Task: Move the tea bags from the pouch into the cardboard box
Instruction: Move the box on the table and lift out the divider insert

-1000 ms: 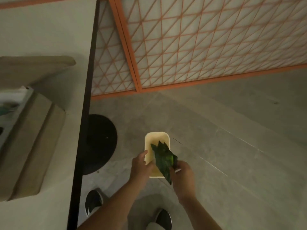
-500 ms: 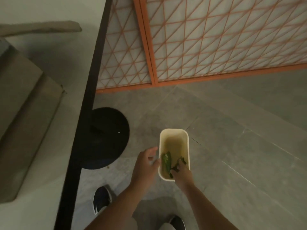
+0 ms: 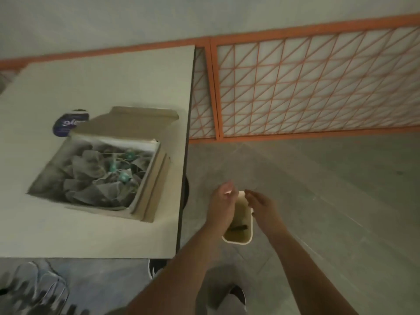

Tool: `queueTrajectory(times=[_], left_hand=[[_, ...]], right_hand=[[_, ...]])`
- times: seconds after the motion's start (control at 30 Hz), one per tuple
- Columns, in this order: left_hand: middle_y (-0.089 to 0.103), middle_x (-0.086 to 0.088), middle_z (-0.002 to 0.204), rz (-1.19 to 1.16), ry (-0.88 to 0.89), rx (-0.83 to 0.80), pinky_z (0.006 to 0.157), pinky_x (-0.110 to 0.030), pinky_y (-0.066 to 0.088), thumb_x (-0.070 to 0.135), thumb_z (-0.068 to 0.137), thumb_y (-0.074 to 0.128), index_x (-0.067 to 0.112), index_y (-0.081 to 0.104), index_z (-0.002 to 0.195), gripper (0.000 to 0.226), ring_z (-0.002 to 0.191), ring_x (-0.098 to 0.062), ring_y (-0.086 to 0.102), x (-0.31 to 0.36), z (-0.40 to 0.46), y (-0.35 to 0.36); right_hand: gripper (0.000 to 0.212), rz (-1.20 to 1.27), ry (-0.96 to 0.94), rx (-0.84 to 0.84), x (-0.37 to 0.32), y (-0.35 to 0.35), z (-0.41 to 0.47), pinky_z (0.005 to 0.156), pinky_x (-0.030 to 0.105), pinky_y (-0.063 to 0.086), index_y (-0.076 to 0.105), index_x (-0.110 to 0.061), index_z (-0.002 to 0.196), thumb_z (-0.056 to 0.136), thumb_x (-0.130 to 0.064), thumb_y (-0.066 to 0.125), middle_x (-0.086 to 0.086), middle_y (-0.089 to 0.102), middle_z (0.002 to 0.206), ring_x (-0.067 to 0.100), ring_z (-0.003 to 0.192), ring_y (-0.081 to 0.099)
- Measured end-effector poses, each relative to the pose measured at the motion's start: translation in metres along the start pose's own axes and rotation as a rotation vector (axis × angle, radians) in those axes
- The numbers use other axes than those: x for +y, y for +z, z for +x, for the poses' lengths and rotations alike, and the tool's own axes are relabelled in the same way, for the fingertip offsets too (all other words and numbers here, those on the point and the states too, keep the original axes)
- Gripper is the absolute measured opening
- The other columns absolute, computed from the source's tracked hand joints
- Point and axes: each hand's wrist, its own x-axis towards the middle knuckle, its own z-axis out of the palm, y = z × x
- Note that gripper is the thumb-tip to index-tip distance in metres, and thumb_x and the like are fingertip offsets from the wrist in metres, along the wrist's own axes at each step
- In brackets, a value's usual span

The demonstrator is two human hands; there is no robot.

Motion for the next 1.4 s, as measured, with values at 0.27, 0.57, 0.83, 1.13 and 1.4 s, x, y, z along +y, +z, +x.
queueTrajectory(times=[0.27, 0.57, 0.83, 1.13, 1.4], left_hand=[[0.067, 0.007, 0.120, -0.056, 0.262, 0.093, 0.099, -0.025, 0.051, 0.035, 0.099, 0.064, 0.036, 0.065, 0.113, 0.014, 0.109, -0.001, 0.064, 0.084, -0.070, -0.135], [0.068, 0.004, 0.105, 0.067, 0.215, 0.412, 0.085, -0.019, 0.051, 0.009, 0.099, 0.061, 0.028, 0.067, 0.111, 0.023, 0.095, -0.013, 0.064, 0.087, -0.070, -0.268], [0.060, -0.019, 0.136, 0.460, 0.017, 0.516, 0.106, -0.047, 0.040, 0.022, 0.098, 0.058, 0.012, 0.060, 0.138, 0.041, 0.127, -0.041, 0.051, 0.087, -0.028, -0.347], [0.059, -0.014, 0.142, 0.249, -0.139, 0.182, 0.107, -0.043, 0.045, 0.042, 0.107, 0.044, 0.010, 0.055, 0.143, 0.049, 0.129, -0.032, 0.055, 0.088, 0.044, -0.385], [0.073, -0.011, 0.119, -0.018, -0.083, 0.222, 0.097, -0.051, 0.056, 0.020, 0.091, 0.075, 0.020, 0.064, 0.122, 0.033, 0.106, -0.029, 0.069, 0.075, 0.074, -0.400]], right_hand=[[0.015, 0.045, -0.117, -0.028, -0.113, 0.019, -0.081, 0.089, 0.037, 0.050, 0.067, -0.040, 0.095, 0.095, -0.029, 0.057, -0.014, 0.068, 0.098, 0.013, 0.094, 0.065], [0.026, -0.114, -0.183, -0.218, -0.198, 0.092, -0.096, 0.089, 0.030, 0.050, 0.062, -0.023, 0.122, 0.098, -0.028, 0.051, -0.012, 0.061, 0.102, 0.006, 0.091, 0.057], [0.046, -0.196, -0.075, -0.243, -0.229, 0.131, -0.076, 0.103, 0.031, 0.035, 0.040, -0.015, 0.144, 0.100, -0.025, 0.048, 0.004, 0.045, 0.138, 0.026, 0.132, 0.043], [0.028, 0.011, 0.000, 0.054, -0.247, 0.171, -0.042, 0.085, 0.035, 0.049, 0.059, -0.020, 0.122, 0.094, -0.024, 0.058, 0.002, 0.065, 0.108, 0.018, 0.096, 0.060], [0.040, 0.014, 0.005, 0.176, -0.253, 0.184, -0.020, 0.076, 0.030, 0.053, 0.057, -0.013, 0.133, 0.094, -0.007, 0.059, 0.004, 0.069, 0.105, 0.017, 0.088, 0.064]])
